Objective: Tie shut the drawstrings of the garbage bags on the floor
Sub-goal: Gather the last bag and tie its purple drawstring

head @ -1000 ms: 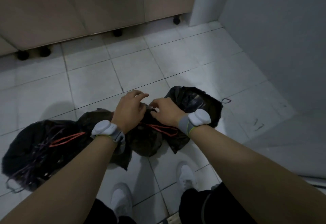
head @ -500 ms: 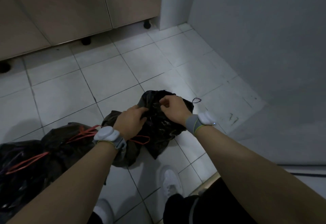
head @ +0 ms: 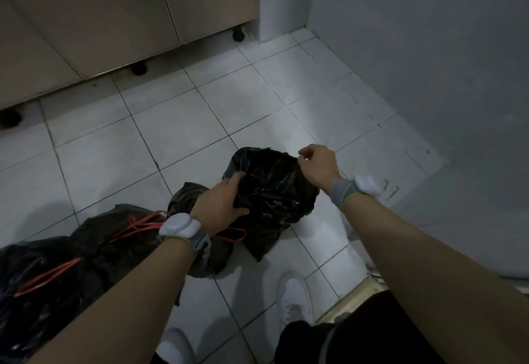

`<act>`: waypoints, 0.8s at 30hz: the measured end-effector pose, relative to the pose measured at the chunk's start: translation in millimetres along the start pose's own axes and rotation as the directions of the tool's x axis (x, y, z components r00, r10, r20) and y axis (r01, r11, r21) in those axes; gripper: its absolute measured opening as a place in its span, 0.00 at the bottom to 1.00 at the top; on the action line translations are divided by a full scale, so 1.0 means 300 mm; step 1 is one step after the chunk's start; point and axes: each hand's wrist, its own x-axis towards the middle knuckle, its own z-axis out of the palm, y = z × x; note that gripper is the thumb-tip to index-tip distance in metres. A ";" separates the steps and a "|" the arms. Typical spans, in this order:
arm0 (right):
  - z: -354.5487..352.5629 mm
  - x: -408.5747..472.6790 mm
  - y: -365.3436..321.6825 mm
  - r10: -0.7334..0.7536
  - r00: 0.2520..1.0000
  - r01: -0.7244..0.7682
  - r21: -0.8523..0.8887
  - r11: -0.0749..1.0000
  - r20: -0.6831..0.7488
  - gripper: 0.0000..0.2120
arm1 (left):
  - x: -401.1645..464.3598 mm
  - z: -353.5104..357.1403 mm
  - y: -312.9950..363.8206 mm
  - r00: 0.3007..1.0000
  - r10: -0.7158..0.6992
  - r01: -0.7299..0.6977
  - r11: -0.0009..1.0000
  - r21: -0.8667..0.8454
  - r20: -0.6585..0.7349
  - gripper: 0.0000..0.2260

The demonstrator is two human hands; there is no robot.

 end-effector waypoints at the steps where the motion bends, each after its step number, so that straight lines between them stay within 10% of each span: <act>1: -0.007 0.003 0.009 0.018 1.000 -0.018 0.006 1.000 -0.009 0.14 | 0.005 0.002 0.006 1.000 -0.003 0.003 1.000 -0.002 -0.014 0.37; 13: -0.059 0.031 0.142 0.252 0.965 -0.256 -0.045 0.966 -0.066 0.14 | 0.060 0.057 0.053 0.990 -0.118 0.129 0.978 0.163 -0.073 0.37; 24: -0.010 0.036 0.105 0.205 0.973 -0.215 0.109 0.970 0.103 0.12 | 0.059 0.018 0.060 0.997 -0.034 0.040 0.996 0.085 -0.068 0.11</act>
